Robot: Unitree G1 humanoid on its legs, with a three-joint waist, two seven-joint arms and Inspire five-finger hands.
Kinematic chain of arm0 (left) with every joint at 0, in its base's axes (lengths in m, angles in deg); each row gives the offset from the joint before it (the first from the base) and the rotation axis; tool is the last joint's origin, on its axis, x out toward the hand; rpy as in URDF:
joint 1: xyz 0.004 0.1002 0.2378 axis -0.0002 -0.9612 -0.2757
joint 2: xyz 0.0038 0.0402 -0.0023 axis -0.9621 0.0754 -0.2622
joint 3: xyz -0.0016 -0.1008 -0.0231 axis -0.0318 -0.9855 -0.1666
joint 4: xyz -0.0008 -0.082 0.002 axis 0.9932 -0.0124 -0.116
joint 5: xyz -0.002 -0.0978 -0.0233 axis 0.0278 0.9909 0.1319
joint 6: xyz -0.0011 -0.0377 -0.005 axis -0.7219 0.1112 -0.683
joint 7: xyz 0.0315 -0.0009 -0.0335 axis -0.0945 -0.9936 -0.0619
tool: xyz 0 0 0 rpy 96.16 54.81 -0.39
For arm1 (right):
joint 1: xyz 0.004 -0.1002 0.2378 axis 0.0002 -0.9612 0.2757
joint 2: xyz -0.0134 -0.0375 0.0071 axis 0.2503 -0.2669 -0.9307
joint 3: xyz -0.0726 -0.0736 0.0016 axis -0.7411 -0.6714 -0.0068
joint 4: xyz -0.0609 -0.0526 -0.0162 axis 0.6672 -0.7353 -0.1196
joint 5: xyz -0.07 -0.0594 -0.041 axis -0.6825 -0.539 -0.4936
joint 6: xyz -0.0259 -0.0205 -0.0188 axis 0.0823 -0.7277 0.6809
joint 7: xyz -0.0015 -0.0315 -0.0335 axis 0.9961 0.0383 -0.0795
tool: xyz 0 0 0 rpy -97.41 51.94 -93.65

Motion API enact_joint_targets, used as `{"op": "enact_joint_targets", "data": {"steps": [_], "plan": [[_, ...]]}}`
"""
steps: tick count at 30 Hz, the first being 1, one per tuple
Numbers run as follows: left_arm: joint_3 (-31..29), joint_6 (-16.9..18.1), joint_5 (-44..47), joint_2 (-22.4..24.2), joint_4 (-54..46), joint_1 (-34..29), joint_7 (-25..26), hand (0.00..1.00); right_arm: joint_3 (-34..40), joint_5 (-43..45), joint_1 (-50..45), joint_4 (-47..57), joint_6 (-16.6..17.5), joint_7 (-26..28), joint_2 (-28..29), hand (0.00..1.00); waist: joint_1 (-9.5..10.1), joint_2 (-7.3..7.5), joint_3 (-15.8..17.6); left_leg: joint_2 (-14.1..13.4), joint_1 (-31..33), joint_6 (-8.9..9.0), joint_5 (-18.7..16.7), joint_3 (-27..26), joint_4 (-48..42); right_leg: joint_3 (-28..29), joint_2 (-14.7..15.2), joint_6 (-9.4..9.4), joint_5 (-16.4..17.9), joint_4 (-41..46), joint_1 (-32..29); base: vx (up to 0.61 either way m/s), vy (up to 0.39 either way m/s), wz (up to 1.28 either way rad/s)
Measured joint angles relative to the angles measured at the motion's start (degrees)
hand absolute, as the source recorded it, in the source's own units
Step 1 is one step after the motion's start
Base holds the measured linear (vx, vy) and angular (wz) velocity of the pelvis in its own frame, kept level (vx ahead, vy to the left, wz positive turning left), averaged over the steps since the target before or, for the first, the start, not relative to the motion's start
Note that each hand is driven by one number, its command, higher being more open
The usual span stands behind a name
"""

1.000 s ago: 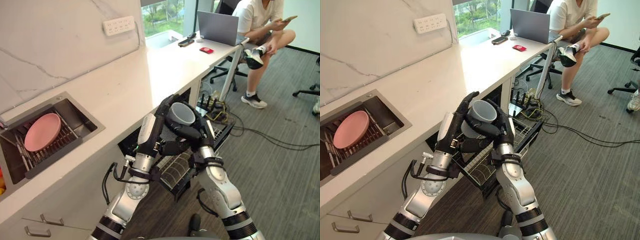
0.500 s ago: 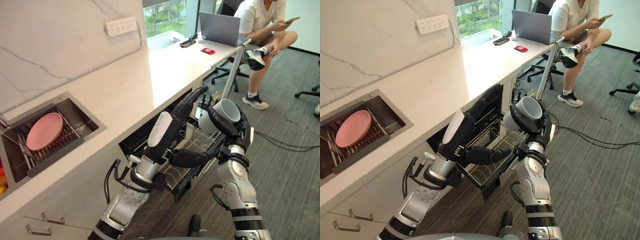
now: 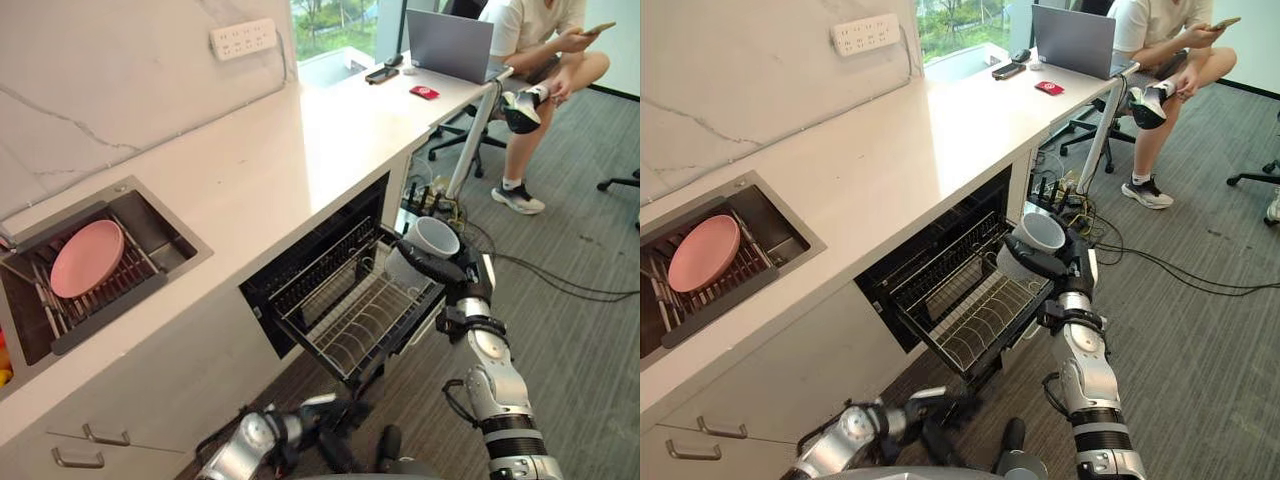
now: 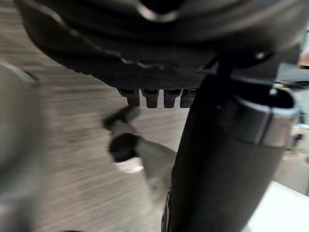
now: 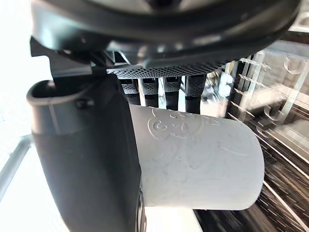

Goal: Walk over to the sink, pick up the cup, carry it to the dishwasher, place the cup inside the dishwasher, then close the dishwasher door

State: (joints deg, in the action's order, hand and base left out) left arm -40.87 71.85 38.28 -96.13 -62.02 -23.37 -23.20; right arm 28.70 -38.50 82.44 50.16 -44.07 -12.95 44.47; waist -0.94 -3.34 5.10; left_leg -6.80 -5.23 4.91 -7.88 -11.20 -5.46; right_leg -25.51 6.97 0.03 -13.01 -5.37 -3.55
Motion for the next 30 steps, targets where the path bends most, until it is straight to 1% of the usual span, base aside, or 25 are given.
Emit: {"op": "enact_joint_targets", "data": {"steps": [1,2,3,5,7,10,12,13,14,15,17,18,19,20,21,22,25,26,27,28,29,30], "plan": [[-2.35,-0.14,-3.36,-0.14,1.86,-1.14,0.9,1.0,-1.26,-1.17,0.08,-1.6,-0.89,1.6,-0.19,0.0,0.16,-0.05,0.15,0.08,-0.46,0.0,0.17,0.48,0.47,-0.56,0.15,-0.2,0.17,-0.01,0.69,0.02,0.019,0.26],[-3.26,-0.22,-5.05,-0.07,2.99,-1.48,1.46,1.0,-2.0,-1.62,0.18,-2.63,-1.33,2.33,-0.29,0.0,0.21,-0.07,0.15,0.13,-0.61,-0.03,0.24,0.81,0.65,-0.91,0.25,-0.3,0.29,-0.01,0.97,0.01,0.02,0.3],[-5.38,-0.36,-5.99,0.9,4.38,-1.82,2.35,1.0,-3.53,-3.01,0.39,-4.39,-2.28,3.78,-0.44,0.0,0.38,-0.09,0.27,0.32,-0.83,-0.1,0.48,1.44,1.03,-1.55,0.54,-0.55,0.5,-0.02,1.47,0.0,0.02,0.29],[-6.33,0.56,-8.26,2.98,5.38,-1.74,4.06,1.0,-6.0,-4.42,0.69,-6.87,-3.64,5.8,-0.34,0.0,1.54,-0.24,0.61,0.72,-0.85,-0.12,0.6,2.29,1.28,-2.27,1.02,-1.07,0.9,-0.02,1.86,-0.01,0.023,0.24],[-6.5,0.21,-9.71,3.73,6.35,-1.31,5.68,1.0,-7.29,-5.62,1.27,-8.3,-4.52,7.18,0.25,0.0,1.65,-0.37,1.1,0.77,-0.73,-0.04,0.64,2.82,1.31,-2.82,1.14,-1.21,1.05,-0.01,2.06,0.0,0.008,0.16],[-9.86,0.13,-9.93,5.92,9.54,-0.71,8.92,1.0,-8.39,-7.99,1.98,-11.4,-5.65,8.95,0.72,0.0,1.81,-0.99,2.3,0.54,-0.78,0.11,0.69,3.98,1.42,-4.01,1.08,-1.19,1.51,0.0,2.78,0.03,0.001,0.18],[-12.82,-0.04,-9.38,7.12,11.91,-0.25,10.76,1.0,-8.37,-9.43,2.89,-14.04,-6.85,9.44,0.61,0.0,1.83,-1.25,2.76,0.26,-0.76,0.06,0.86,4.5,1.51,-4.63,0.91,-1.02,1.59,0.0,3.04,0.05,0.0,0.17],[-14.43,-0.48,-8.79,7.75,13.07,-0.05,11.55,1.0,-8.31,-9.93,3.65,-16.53,-8.01,9.43,0.51,0.0,1.83,-1.55,2.93,0.04,-0.96,0.11,0.91,4.98,1.45,-5.16,0.75,-0.92,1.63,0.01,3.58,0.05,-0.001,0.15],[-14.9,-0.83,-7.6,7.85,13.53,0.04,12.11,1.0,-8.25,-10.11,3.93,-17.66,-8.59,9.4,0.49,0.0,1.85,-1.74,3.02,-0.06,-1.11,0.14,0.91,5.28,1.44,-5.56,0.68,-0.96,1.76,0.01,3.94,0.07,0.0,0.29],[-16.74,-1.06,-5.45,8.35,14.93,0.22,13.44,1.0,-8.08,-11.08,4.18,-19.61,-9.39,9.28,0.43,0.0,1.98,-2.02,3.18,-0.22,-1.31,0.18,0.92,6.09,1.53,-6.44,0.61,-1.07,2.11,0.01,4.66,0.06,0.003,0.29],[-21.24,-1.5,-1.69,9.35,16.8,0.28,16.66,1.0,-7.86,-11.51,4.92,-22.51,-10.11,8.6,0.08,0.0,3.32,-2.26,3.31,-0.41,-1.34,0.46,1.09,6.78,1.6,-7.45,0.49,-1.12,2.35,0.02,4.98,0.05,0.004,0.26],[-24.63,-1.75,1.09,9.57,18.37,0.31,19.51,1.0,-7.23,-11.51,6.12,-24.69,-10.97,8.18,-0.04,0.0,4.12,-2.37,3.65,-0.48,-1.34,0.65,1.21,7.59,1.58,-8.15,0.49,-1.19,2.54,0.07,5.6,0.03,0.003,0.34],[-27.36,-1.92,2.99,9.76,20.62,0.23,22.64,1.0,-6.48,-11.51,7.41,-26.75,-11.66,7.57,0.01,0.0,5.0,-2.3,3.9,-0.51,-1.34,0.98,1.42,8.42,1.58,-9.08,0.54,-1.29,2.77,0.23,6.27,0.02,0.001,0.43],[-29.02,-1.99,4.37,9.97,21.75,0.2,23.94,1.0,-5.88,-11.5,8.19,-27.64,-11.92,7.41,0.04,0.0,5.27,-2.19,4.23,-0.48,-1.32,1.08,1.56,9.09,1.58,-9.67,0.62,-1.34,2.91,0.29,6.71,-0.01,-0.002,0.53],[-32.57,-2.09,7.96,10.85,22.37,-0.01,25.61,1.0,-4.56,-11.5,9.59,-28.72,-12.23,6.96,-0.13,0.0,6.6,-1.94,4.98,-0.4,-1.26,1.18,1.9,10.3,1.67,-10.95,0.79,-1.41,3.09,0.27,7.39,-0.04,-0.003,0.52],[-34.64,-2.17,11.14,11.44,22.21,-0.08,26.58,1.0,-3.31,-11.48,11.36,-30.04,-12.65,6.47,-0.24,0.0,8.13,-1.69,5.31,-0.33,-0.97,1.24,2.38,11.18,1.96,-11.82,0.89,-1.36,3.18,0.2,7.54,-0.05,-0.004,0.47],[-38.32,-2.03,16.16,12.09,22.17,-0.33,30.23,1.0,-2.83,-11.44,16.86,-32.74,-13.19,5.88,-0.24,0.0,9.72,-0.88,6.73,-0.11,0.17,1.44,3.54,13.52,2.59,-14.12,0.97,-1.41,3.74,0.31,7.78,-0.07,-0.014,0.42],[-39.08,-1.85,16.54,12.1,22.0,-0.33,30.68,1.0,-2.82,-11.42,18.04,-33.3,-13.23,5.73,-0.21,0.0,9.87,-0.66,7.21,-0.14,0.56,1.56,3.8,14.0,2.66,-14.66,0.95,-1.55,3.95,0.33,7.76,-0.09,-0.028,0.42],[-40.24,-1.24,16.54,12.12,21.45,-0.23,30.94,1.0,-2.81,-11.34,20.56,-34.55,-13.33,5.62,-0.22,0.0,10.14,-0.15,8.14,-0.22,1.69,2.07,4.15,14.82,2.82,-15.68,0.93,-1.34,4.12,0.35,7.22,-0.07,-0.029,0.36],[-40.43,-0.76,16.54,12.09,21.16,-0.09,30.95,1.0,-2.82,-11.28,21.95,-35.2,-13.34,5.46,-0.33,0.0,10.33,0.12,8.62,-0.31,2.65,2.12,4.35,15.13,2.73,-15.94,0.88,-1.33,4.11,0.36,6.58,-0.11,-0.039,0.34],[-40.7,-0.24,16.65,11.93,20.99,0.8,30.95,1.0,-2.82,-10.94,24.52,-36.34,-13.32,5.19,-1.08,0.0,11.01,0.65,9.59,-0.48,4.81,2.04,4.76,15.21,2.54,-15.96,0.74,-1.27,4.1,0.38,4.74,-0.11,-0.033,0.23],[-41.02,0.07,17.19,11.84,20.87,1.77,30.95,1.0,-2.82,-10.87,26.64,-37.12,-13.31,4.94,-1.95,0.0,11.35,0.84,10.87,-0.65,6.26,1.79,5.21,15.25,2.5,-15.94,0.63,-1.2,4.05,0.42,3.62,-0.13,-0.041,0.28]]}}
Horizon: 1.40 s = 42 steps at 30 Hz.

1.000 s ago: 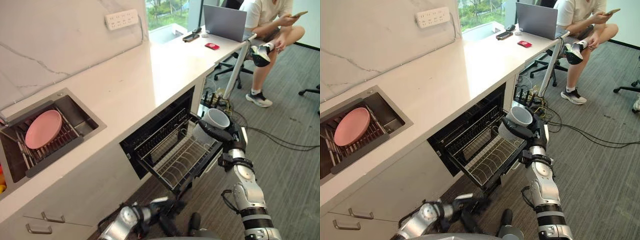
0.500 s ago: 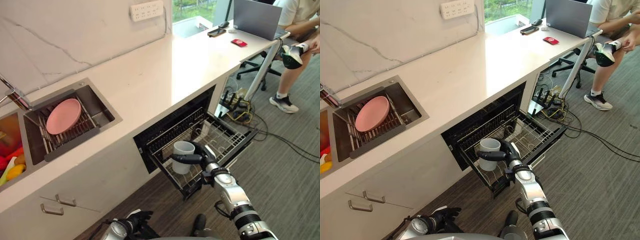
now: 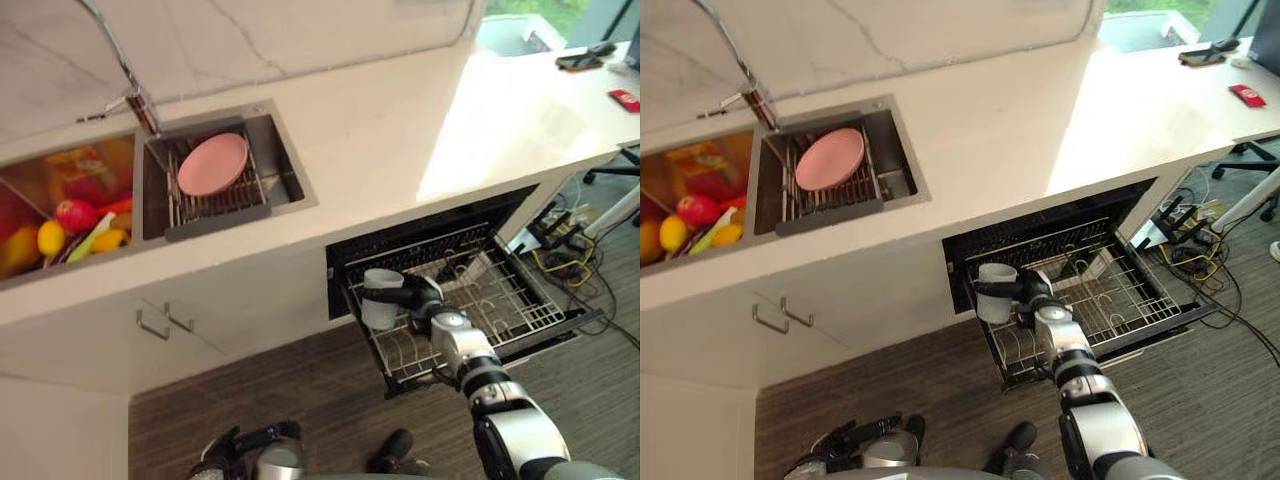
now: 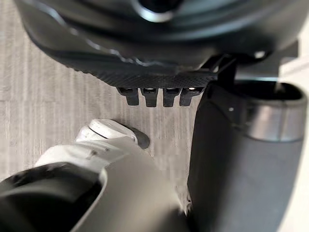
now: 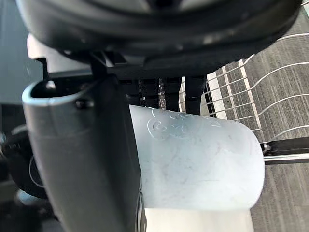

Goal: Walk over to the sink, pick up the cup, carry it to the dishwasher, place the cup inside the dishwasher, then close the dishwasher door

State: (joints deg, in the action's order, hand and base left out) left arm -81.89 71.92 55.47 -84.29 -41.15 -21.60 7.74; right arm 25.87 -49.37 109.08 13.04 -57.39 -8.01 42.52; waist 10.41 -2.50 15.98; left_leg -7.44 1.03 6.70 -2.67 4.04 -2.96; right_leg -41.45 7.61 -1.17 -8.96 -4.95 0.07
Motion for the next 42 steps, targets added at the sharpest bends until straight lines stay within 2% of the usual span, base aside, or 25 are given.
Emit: {"op": "enact_joint_targets", "data": {"steps": [2,6,9,14,16,22,23,30,36,38,42], "plan": [[-1.65,0.49,1.77,-0.25,-0.09,2.25,0.03,1.0,-0.01,-0.01,5.15,-1.68,0.0,-1.17,-2.16,0.0,0.57,0.73,3.9,-0.19,2.94,0.3,1.74,0.24,0.17,0.14,-0.12,0.71,-0.54,0.54,-2.82,-0.09,-0.032,0.19],[-1.99,0.79,4.37,-1.01,-0.39,4.96,0.69,1.0,-0.01,-0.5,9.5,-3.67,0.0,-1.4,-6.15,0.0,1.48,1.46,8.14,-0.1,5.86,0.35,2.64,0.65,-0.67,0.63,0.31,2.04,-0.8,2.64,-6.07,0.01,0.003,0.03],[-1.58,1.53,6.01,-1.89,-1.27,5.04,1.1,1.0,-0.03,-1.37,10.72,-4.69,-0.2,-1.38,-8.12,0.0,1.4,2.05,9.13,0.23,7.71,0.34,2.64,0.63,-1.46,2.33,1.05,2.07,-0.49,4.19,-8.25,0.07,0.028,0.05],[0.55,2.13,7.4,-2.85,-1.61,5.05,1.29,1.0,-0.08,-6.17,12.24,-7.85,-0.51,-0.83,-9.52,0.0,1.44,1.96,10.09,0.42,8.89,-0.09,2.3,0.3,-2.82,3.45,1.78,1.89,0.55,6.21,-9.58,0.0,0.013,0.01],[1.12,2.98,7.99,-3.17,-1.62,5.05,0.47,1.0,-0.16,-7.64,12.43,-9.22,-0.49,1.44,-10.43,0.0,1.47,1.77,10.3,0.43,9.83,-0.23,2.06,0.29,-3.73,3.69,2.05,1.75,1.01,7.14,-10.42,-0.07,0.006,-0.01],[3.4,2.63,9.64,-4.35,-1.63,5.44,-0.05,1.0,-0.77,-8.13,12.04,-12.06,0.56,7.66,-11.19,0.0,1.23,0.96,10.8,0.4,10.41,-0.52,1.87,0.03,-3.94,4.29,2.35,1.57,1.63,8.31,-11.45,-0.05,0.007,-0.04],[3.66,2.42,9.29,-4.37,-1.64,5.68,-0.38,1.0,-1.45,-8.13,11.77,-12.24,1.04,8.59,-11.19,1.0,1.25,0.83,10.88,0.38,10.5,-0.49,1.91,-0.04,-3.87,4.48,2.35,1.58,1.63,8.48,-11.75,-0.01,0.01,-0.06],[5.67,2.23,6.66,-5.33,-1.63,6.75,-2.12,1.0,-3.06,-9.22,11.77,-12.24,2.94,9.4,-11.53,1.0,1.22,0.77,10.9,0.41,10.45,-0.16,2.22,-0.35,-3.79,4.81,2.49,2.0,1.36,8.86,-12.14,0.01,0.006,-0.01],[6.74,2.23,6.55,-5.3,-1.59,6.94,-2.07,1.0,-3.36,-6.73,11.78,-11.52,3.53,6.9,-10.85,1.0,1.19,0.55,11.0,0.33,9.63,-0.2,2.19,-1.36,-3.66,5.72,2.47,2.02,1.35,9.0,-12.08,0.0,0.009,-0.06],[6.78,2.18,6.52,-5.06,-1.51,6.93,-2.0,1.0,-3.19,-3.89,11.31,-9.02,3.61,4.61,-10.16,1.0,1.02,0.45,11.01,0.29,8.84,-0.25,2.14,-2.1,-3.55,6.47,2.42,2.07,1.27,9.02,-11.86,-0.01,0.015,-0.19],[6.83,2.22,2.84,-4.15,-1.44,6.88,-2.06,1.0,0.95,3.0,5.64,4.11,6.2,-1.0,-7.76,1.0,0.61,0.33,10.86,0.04,5.97,-0.31,1.34,-3.63,-3.6,7.89,2.04,1.94,1.21,8.52,-9.75,-0.01,0.015,-0.18]]}}
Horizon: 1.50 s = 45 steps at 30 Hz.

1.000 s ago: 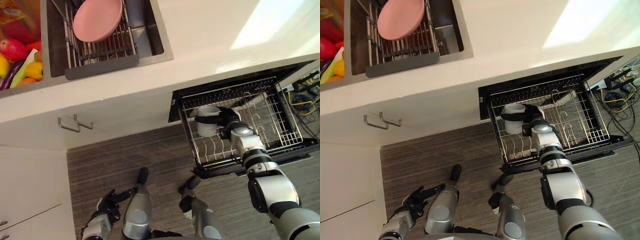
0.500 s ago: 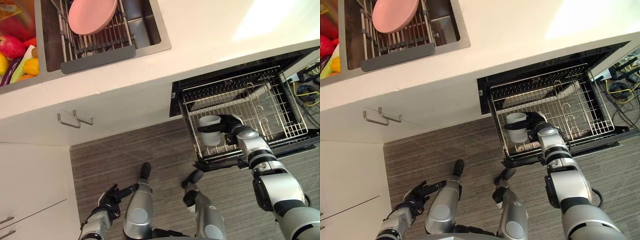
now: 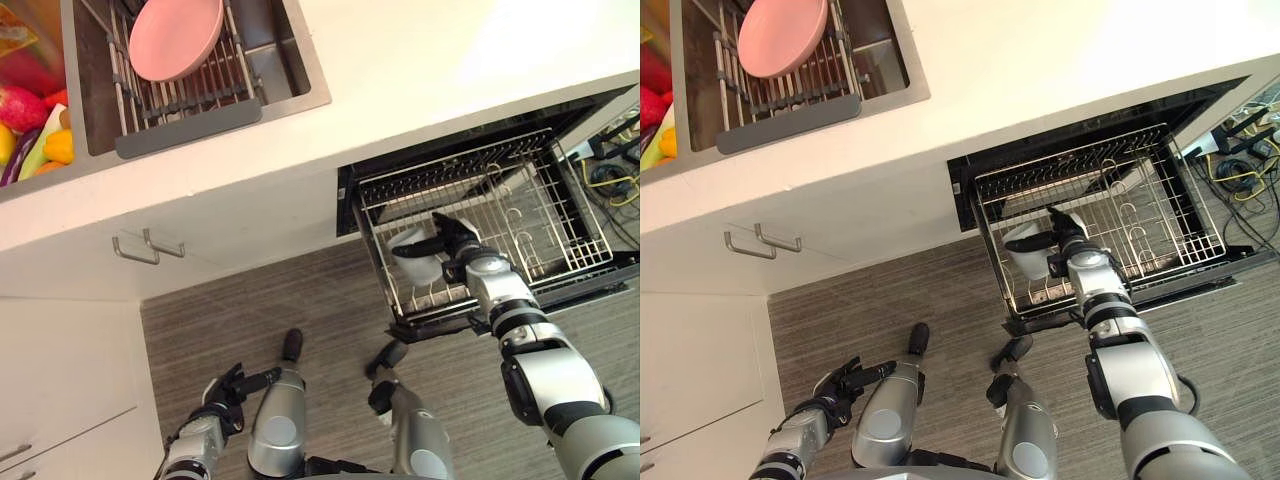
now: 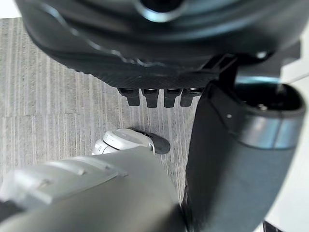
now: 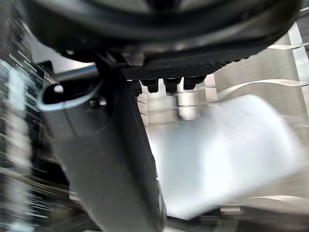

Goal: Walk over to the sink, pick up the cup, carry it to the dishwasher, place the cup inside the dishwasher, then close the dishwasher door

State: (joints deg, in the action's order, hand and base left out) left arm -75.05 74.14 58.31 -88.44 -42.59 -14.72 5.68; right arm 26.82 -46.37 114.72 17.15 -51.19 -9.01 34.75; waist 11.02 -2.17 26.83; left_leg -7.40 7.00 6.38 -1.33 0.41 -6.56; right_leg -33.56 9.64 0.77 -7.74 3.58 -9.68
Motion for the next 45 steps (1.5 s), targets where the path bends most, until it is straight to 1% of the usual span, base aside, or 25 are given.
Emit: {"op": "enact_joint_targets", "data": {"steps": [1,2,3,5,7,11,12,14,15,21,24,25,28,30,32,35,37,38,39,40,41,42,43,44,45], "plan": [[0.08,-0.07,-1.12,-0.05,0.04,-0.17,0.02,1.0,0.7,0.68,-2.17,3.68,0.8,-0.93,0.9,1.0,-0.33,-0.01,-0.26,-0.07,-0.84,0.0,-0.23,-0.4,0.06,0.33,-0.29,-0.25,-0.13,-0.81,0.91,0.02,0.015,-0.29],[0.21,-0.65,-1.56,-0.18,0.08,-0.79,0.1,1.0,1.17,1.08,-5.69,9.29,2.15,-1.7,2.92,1.0,-1.22,0.05,-0.73,-0.17,-2.54,-0.06,-0.73,-1.6,0.31,1.36,-0.66,-0.86,-0.48,-2.23,2.35,0.02,0.021,-0.34],[0.23,-0.98,-2.07,-0.19,0.26,-1.01,0.1,1.0,1.19,1.21,-7.23,11.32,2.39,-1.85,3.64,1.0,-1.51,0.03,-1.05,-0.2,-3.08,-0.12,-1.03,-2.21,0.3,1.81,-0.77,-1.0,-0.72,-2.85,2.91,0.02,0.032,-0.39],[0.37,-2.11,-3.62,-0.2,1.49,-1.44,0.11,1.0,1.21,1.59,-12.97,16.3,2.78,-2.36,5.87,1.0,-2.67,0.05,-3.36,-0.23,-4.29,-0.24,-1.82,-3.26,0.34,2.58,-1.27,-1.37,-1.37,-4.58,4.28,0.05,0.032,-0.29],[0.39,-3.22,-3.74,-0.09,2.83,-3.0,0.12,1.0,1.16,1.54,-21.27,21.44,3.16,-2.45,9.47,1.0,-3.51,0.46,-6.74,-0.73,-7.14,-0.22,-3.44,-5.76,0.38,4.65,-2.26,-1.65,-1.99,-6.54,6.39,0.13,0.035,-0.45],[0.93,-4.08,-5.29,0.42,4.84,-4.93,-0.02,1.0,1.16,1.58,-31.12,28.55,3.96,-1.13,12.09,1.0,-5.38,0.53,-11.12,-1.38,-11.54,-0.16,-5.11,-8.8,1.4,7.05,-3.29,-1.99,-2.6,-8.48,9.36,0.12,0.053,-0.4],[0.94,-4.51,-5.49,0.33,5.62,-5.14,0.01,1.0,1.21,2.03,-32.87,30.49,4.74,-0.03,12.46,1.0,-6.24,0.58,-11.83,-1.44,-13.07,-0.16,-5.23,-9.47,2.2,7.6,-3.43,-2.18,-2.46,-8.49,10.13,0.09,0.063,-0.3],[0.9,-4.51,-5.67,0.27,7.05,-5.48,0.03,1.0,1.23,3.51,-34.86,33.4,6.04,1.81,12.73,1.0,-6.87,0.63,-12.96,-1.51,-14.88,-0.12,-5.34,-10.69,3.21,8.49,-3.65,-2.39,-2.31,-8.64,10.8,0.06,0.049,-0.23],[-0.2,-4.46,-4.65,0.61,8.88,-7.26,1.25,1.0,1.3,8.16,-41.17,45.12,10.24,12.17,14.86,1.0,-9.02,0.58,-15.64,-1.66,-17.78,-0.03,-5.48,-11.74,4.8,9.23,-4.01,-2.94,-1.76,-8.89,12.43,0.01,0.012,-0.07],[-0.18,-4.46,-4.37,0.61,8.94,-7.26,1.25,1.0,1.28,8.38,-41.27,45.02,10.24,12.14,14.86,1.0,-9.06,0.58,-15.63,-1.6,-17.77,0.0,-5.52,-11.77,4.62,9.45,-4.02,-2.94,-1.76,-8.88,12.41,0.0,0.0,-0.01],[-0.13,-4.5,-2.14,0.85,9.08,-7.25,1.21,1.0,1.18,10.13,-42.39,45.02,10.26,11.64,14.87,1.0,-9.1,0.47,-15.65,-1.4,-17.51,-0.05,-6.16,-11.88,3.65,9.92,-4.07,-2.92,-1.75,-8.87,12.39,0.0,0.006,-0.06],[-0.11,-4.57,-1.59,0.84,9.33,-7.24,1.24,1.0,1.09,10.4,-42.68,45.02,10.26,10.88,14.93,1.0,-9.12,0.44,-15.63,-1.39,-17.37,-0.06,-6.41,-11.91,3.19,10.09,-4.09,-2.92,-1.75,-8.87,12.36,0.0,0.032,-0.12],[-0.1,-5.55,3.18,0.73,10.63,-7.0,1.52,1.0,1.05,10.25,-43.23,45.21,11.32,5.61,15.03,1.0,-9.23,-0.12,-15.6,-1.45,-16.39,-0.09,-7.69,-12.42,1.02,11.29,-4.51,-3.05,-1.63,-8.58,11.75,0.0,0.032,-0.15],[-0.07,-5.68,8.07,0.93,11.37,-7.02,1.98,1.0,1.01,9.83,-44.38,49.01,11.74,0.83,15.06,1.0,-9.48,-0.97,-15.5,-1.3,-14.76,-0.41,-8.36,-12.37,-1.3,12.57,-4.35,-2.86,-1.89,-7.86,10.32,0.0,0.049,-0.21],[-0.13,-5.87,11.79,1.11,11.84,-7.13,3.04,1.0,0.32,9.21,-44.88,52.56,13.14,-2.6,15.29,1.0,-9.5,-1.55,-15.14,-1.0,-13.92,-0.47,-8.36,-12.13,-3.4,13.5,-3.55,-2.84,-1.03,-5.45,8.96,-0.02,0.047,-0.22],[-0.18,-5.96,15.83,1.61,11.88,-7.9,4.91,1.0,-0.46,6.92,-44.86,56.88,15.09,-5.86,15.22,1.0,-9.57,-2.27,-14.91,-0.54,-14.14,-0.9,-8.62,-11.69,-7.45,14.17,-1.72,-3.45,2.41,0.32,8.48,-0.06,0.038,-0.05],[-0.31,-5.94,15.48,1.72,11.82,-8.35,5.29,1.0,-1.19,6.5,-44.38,59.34,16.22,-6.78,14.38,1.0,-10.02,-2.95,-15.27,-0.86,-14.09,-2.74,-9.85,-11.9,-7.7,14.16,-1.03,-3.17,4.09,2.65,7.38,-0.1,0.044,0.06],[-0.37,-5.94,14.17,2.26,11.81,-8.36,5.29,1.0,-1.35,6.38,-43.48,60.73,16.74,-6.98,13.31,1.0,-10.76,-3.91,-15.46,-1.62,-13.6,-4.77,-12.86,-12.07,-6.98,13.95,-1.12,-3.26,4.73,4.46,5.91,-0.1,0.034,0.05],[-0.88,-5.93,13.56,2.34,11.8,-8.24,5.1,1.0,-1.33,6.22,-42.95,60.95,17.03,-7.03,13.04,1.0,-10.77,-4.07,-15.28,-1.73,-13.4,-4.29,-12.85,-12.34,-7.15,14.29,-0.9,-3.27,4.8,5.68,5.4,-0.13,0.029,0.0],[-2.01,-5.97,12.65,2.81,11.84,-8.25,4.83,1.0,-1.24,5.76,-42.24,61.09,17.08,-7.26,12.73,1.0,-10.94,-4.06,-15.03,-1.11,-13.08,-4.37,-12.92,-13.25,-7.54,16.84,0.42,-3.17,6.95,11.54,2.92,-0.1,0.031,0.04],[-2.56,-6.02,11.99,2.29,11.91,-8.32,4.56,1.0,-0.88,5.76,-41.98,61.37,17.1,-7.53,12.4,1.0,-11.55,-3.04,-15.25,-0.14,-13.05,-4.17,-13.05,-14.0,-8.34,18.04,2.51,-3.52,9.83,14.93,1.52,-0.08,0.019,0.15],[-2.59,-6.03,11.76,2.3,12.11,-8.31,4.48,1.0,-0.52,5.78,-41.82,61.39,17.09,-7.53,12.16,1.0,-12.03,-2.92,-15.1,-0.22,-12.8,-4.71,-13.46,-14.59,-9.41,17.87,3.4,-4.05,10.64,15.7,1.46,-0.03,0.009,0.51],[-2.64,-5.77,10.8,2.35,12.74,-7.68,3.47,1.0,2.02,5.87,-41.4,61.46,17.04,-7.8,11.66,1.0,-12.96,-3.1,-15.24,-2.02,-9.77,-8.06,-15.58,-17.48,-16.6,17.28,6.13,-5.23,11.63,17.62,0.67,-0.02,0.013,0.49],[-2.92,-5.47,10.69,2.28,12.7,-7.57,2.96,1.0,3.14,5.89,-41.14,61.43,16.93,-7.98,11.49,1.0,-13.12,-3.0,-15.17,-2.65,-8.71,-8.39,-15.92,-17.43,-19.23,17.22,7.23,-5.62,11.8,18.18,0.57,-0.04,0.05,0.49],[-3.11,-5.27,10.41,2.26,12.69,-7.57,2.72,1.0,4.18,5.91,-40.99,61.4,16.85,-8.22,11.22,1.0,-13.39,-3.04,-15.21,-3.39,-8.08,-8.02,-15.85,-17.47,-20.66,16.99,8.17,-6.25,11.69,18.34,0.85,-0.06,0.132,0.35]]}}
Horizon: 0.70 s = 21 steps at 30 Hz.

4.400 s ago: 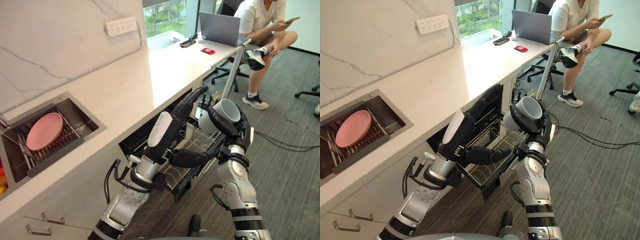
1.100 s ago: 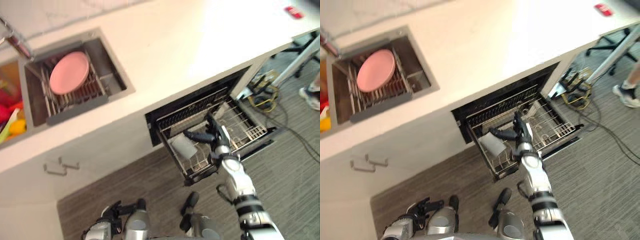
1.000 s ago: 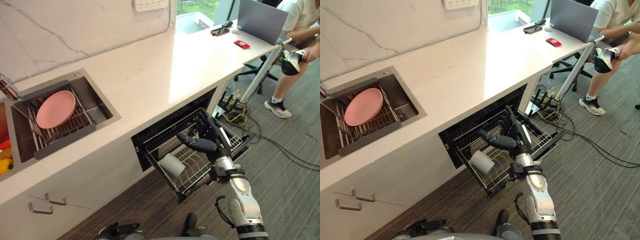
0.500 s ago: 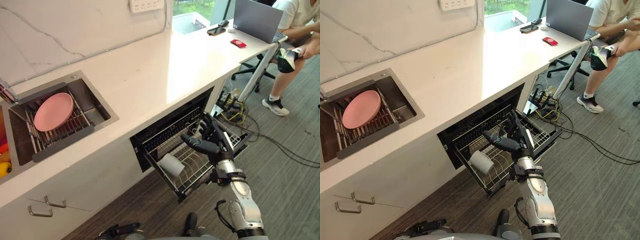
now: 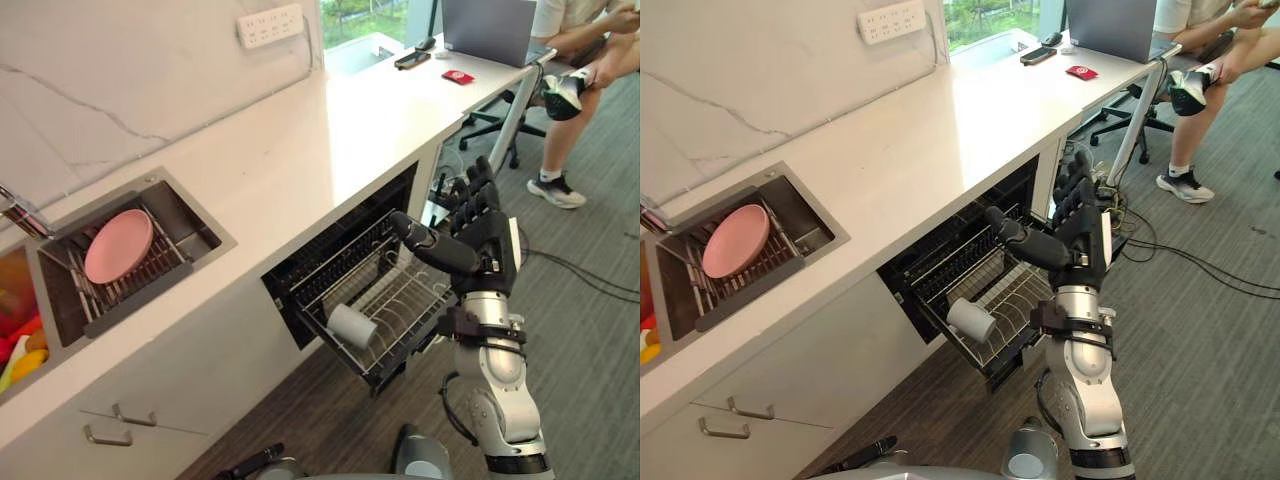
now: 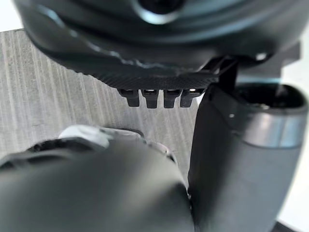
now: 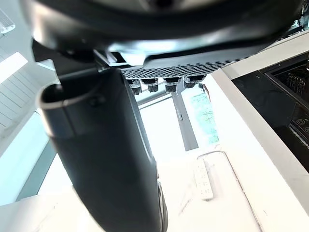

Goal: Walk over to the sink, pick up the cup, carry it to the dishwasher, place the cup inside the dishwasher, then close the dishwasher door

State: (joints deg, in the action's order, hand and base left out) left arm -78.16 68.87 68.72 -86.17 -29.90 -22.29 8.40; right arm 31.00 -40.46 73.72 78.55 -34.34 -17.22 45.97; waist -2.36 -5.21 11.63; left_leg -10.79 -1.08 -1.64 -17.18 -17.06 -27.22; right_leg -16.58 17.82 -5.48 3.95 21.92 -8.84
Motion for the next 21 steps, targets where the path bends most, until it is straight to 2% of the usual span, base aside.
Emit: {"op": "enact_joint_targets", "data": {"steps": [2,3,4,5,7,8,10,11,12,13,14,15,17,19,20,21], "plan": [[0.54,0.69,-2.43,0.65,0.14,-0.25,-0.33,1.0,3.62,0.07,0.11,-0.02,0.06,-1.97,-1.35,1.0,-1.07,-1.04,-0.48,-2.03,-1.51,7.13,4.03,-0.07,5.26,-1.5,3.26,-3.31,-1.18,-0.68,2.2,-0.05,0.246,0.4],[0.38,1.21,-2.54,0.43,0.27,-0.33,-0.72,1.0,4.52,-0.01,0.05,-0.31,0.19,-2.55,-1.39,1.0,-0.87,-0.62,-0.26,-1.16,-1.7,9.16,4.08,-0.02,5.07,-1.31,4.39,-4.3,-1.85,-1.4,2.94,-0.02,0.337,0.31],[0.97,2.24,-2.58,-0.03,0.41,-0.75,-0.63,1.0,5.96,0.2,-0.48,-0.56,0.19,-3.96,-0.2,1.0,-0.8,0.37,-0.57,1.27,-1.56,8.0,3.15,0.24,4.91,-1.8,6.3,-5.75,-4.44,-5.04,5.06,0.0,0.351,0.26],[1.07,2.79,-2.57,-0.02,0.41,-1.09,-0.3,1.0,6.78,1.61,-0.85,-0.57,0.43,-5.14,0.59,1.0,-0.46,0.93,-0.97,3.18,-0.69,6.62,2.08,0.19,4.35,-2.76,7.4,-5.23,-7.05,-9.14,6.57,0.01,0.359,0.24],[0.66,3.75,-2.38,0.32,0.4,-1.25,-0.15,1.0,7.13,4.15,-1.0,-0.66,0.55,-5.69,1.14,1.0,0.65,0.93,-1.36,4.55,0.65,5.1,1.35,-0.52,3.98,-5.06,8.3,-0.41,-9.21,-12.67,7.1,0.03,0.258,-0.02],[0.04,4.39,-1.41,0.71,0.36,-1.28,-0.16,1.0,7.01,6.59,-0.96,-1.03,0.54,-4.81,1.92,1.0,1.67,0.32,-1.74,4.78,0.97,3.59,1.62,-1.6,4.57,-6.94,8.35,4.85,-9.54,-13.19,6.61,0.07,0.212,-0.19],[-1.99,4.67,-1.26,1.22,0.2,-1.74,-0.25,1.0,6.01,6.82,-0.92,-2.18,0.45,-2.22,3.39,1.0,2.22,0.82,-1.8,4.28,0.81,2.96,1.55,-2.47,5.29,-7.59,6.39,3.89,-9.39,-9.8,6.16,0.14,0.143,-0.17],[-2.89,4.56,-1.2,1.3,0.04,-1.71,-0.25,1.0,5.25,6.65,-0.93,-2.17,0.45,-1.0,3.66,1.0,2.31,0.98,-1.77,3.98,0.82,2.96,1.32,-1.94,5.35,-5.45,4.64,3.67,-9.22,-9.03,6.08,0.18,0.09,0.13],[-2.92,4.26,-1.57,0.89,-0.04,-1.73,-0.1,1.0,5.16,6.64,-0.94,-2.1,0.48,-0.41,3.8,1.0,1.94,1.63,-2.17,3.88,0.92,2.99,1.4,-0.42,5.86,-2.04,2.94,2.1,-7.6,-8.23,6.38,0.16,0.046,0.39],[-2.85,3.9,-1.69,0.41,-0.28,-1.85,0.0,1.0,5.27,6.65,-0.98,-2.04,0.57,-0.44,3.89,1.0,1.58,2.37,-2.52,4.23,0.91,3.03,1.68,0.88,6.42,-0.08,2.12,1.99,-5.39,-8.02,6.87,0.19,-0.047,0.81],[-2.73,2.9,-2.26,-0.8,-0.55,-2.03,0.34,1.0,5.94,6.7,-1.24,-1.93,1.07,-0.56,4.24,1.0,0.96,4.33,-3.66,5.26,1.05,3.26,2.34,3.43,7.34,3.92,-0.24,1.51,0.64,-8.93,8.34,0.2,-0.124,1.09],[-2.69,1.57,-2.66,-1.35,-1.49,-2.01,0.91,1.0,7.14,6.73,-1.31,-1.25,1.49,-0.66,4.22,1.0,0.43,5.34,-4.18,5.77,1.88,3.39,2.38,6.03,7.16,7.73,-2.2,0.02,3.33,-11.96,11.15,0.19,-0.144,1.2],[-2.33,0.21,-2.64,-1.56,-1.89,-2.1,0.99,1.0,9.8,6.79,-1.32,-0.57,2.37,-0.62,4.22,1.0,-0.04,6.14,-3.8,6.07,2.01,4.14,2.79,9.93,7.11,11.83,-3.33,-0.15,3.41,-11.91,13.79,0.14,-0.091,1.14],[-1.53,-0.31,-2.62,-1.6,-1.97,-2.15,0.75,1.0,12.42,7.05,-1.32,-0.66,2.45,-0.44,4.26,1.0,0.3,5.34,-4.25,5.64,0.64,4.8,3.93,12.91,8.51,12.54,-4.27,-0.11,3.43,-7.58,14.28,0.15,-0.059,1.03],[-1.44,-0.29,-2.63,-1.43,-2.06,-2.25,1.09,1.0,12.97,8.26,-1.28,-0.78,3.13,0.4,4.11,1.0,0.36,5.16,-4.26,4.93,-0.44,5.12,4.99,14.37,10.05,12.45,-4.9,0.0,3.57,-1.66,12.42,0.13,-0.063,0.84],[-1.42,-0.25,-2.66,-1.4,-1.93,-2.33,1.5,1.0,12.77,8.63,-1.47,-0.75,3.79,1.22,4.14,1.0,0.18,4.5,-4.18,4.04,-0.65,5.42,5.23,15.26,10.71,12.75,-5.71,-0.61,5.69,-1.97,11.78,0.09,-0.107,0.61]]}}
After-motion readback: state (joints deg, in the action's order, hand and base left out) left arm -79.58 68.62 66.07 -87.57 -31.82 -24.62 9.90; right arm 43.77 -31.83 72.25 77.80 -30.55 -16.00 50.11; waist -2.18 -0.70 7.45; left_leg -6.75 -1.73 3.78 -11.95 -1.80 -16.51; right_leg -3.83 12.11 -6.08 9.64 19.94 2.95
